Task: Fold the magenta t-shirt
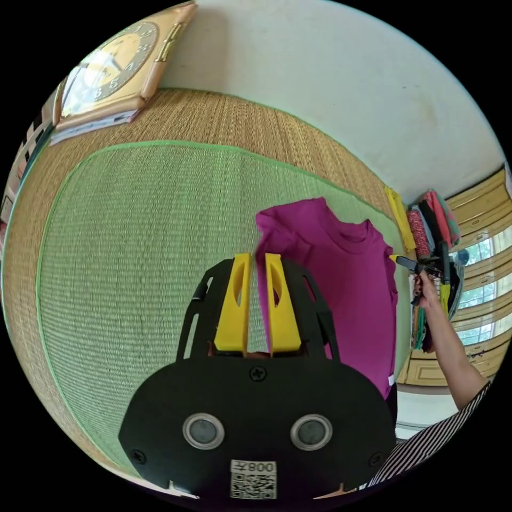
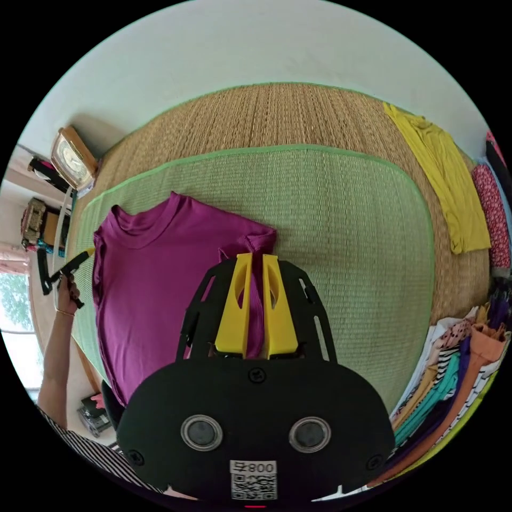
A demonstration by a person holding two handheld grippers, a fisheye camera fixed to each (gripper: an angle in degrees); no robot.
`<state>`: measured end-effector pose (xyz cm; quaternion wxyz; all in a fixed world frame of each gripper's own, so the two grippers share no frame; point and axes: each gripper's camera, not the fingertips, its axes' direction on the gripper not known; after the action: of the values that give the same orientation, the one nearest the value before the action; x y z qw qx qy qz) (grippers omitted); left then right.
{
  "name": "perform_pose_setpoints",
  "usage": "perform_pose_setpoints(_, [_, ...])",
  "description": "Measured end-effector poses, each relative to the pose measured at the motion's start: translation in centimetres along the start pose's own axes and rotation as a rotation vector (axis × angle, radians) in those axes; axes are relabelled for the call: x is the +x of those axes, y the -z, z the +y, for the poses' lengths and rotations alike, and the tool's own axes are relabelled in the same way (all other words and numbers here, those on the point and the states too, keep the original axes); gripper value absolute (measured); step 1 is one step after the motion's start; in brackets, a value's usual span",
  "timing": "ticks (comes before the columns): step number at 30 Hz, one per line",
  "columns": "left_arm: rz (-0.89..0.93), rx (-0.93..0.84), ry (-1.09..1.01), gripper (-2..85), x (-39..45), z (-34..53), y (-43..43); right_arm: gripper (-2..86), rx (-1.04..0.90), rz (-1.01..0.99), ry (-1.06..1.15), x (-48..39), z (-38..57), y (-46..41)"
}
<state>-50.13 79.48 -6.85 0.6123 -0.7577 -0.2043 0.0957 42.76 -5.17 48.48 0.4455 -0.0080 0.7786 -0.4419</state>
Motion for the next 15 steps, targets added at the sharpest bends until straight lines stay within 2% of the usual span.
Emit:
perform_pose_setpoints(4, [0.176,0.045,0.009,7.3,-1.9,6.0,2.4,4.4,0.021,-0.106,-0.061,3.6,3.4,1.3])
perform_pose_setpoints(8, [0.228,0.016,0.027,7.1,-2.4,12.8,4.2,4.2,0.035,-0.189,-0.063,5.5,8.4,2.6])
perform_pose_setpoints(15, [0.340,-0.111,0.131,7.1,-2.1,26.5,6.0,4.3,-0.052,-0.233,0.010,4.8,23.7,3.5])
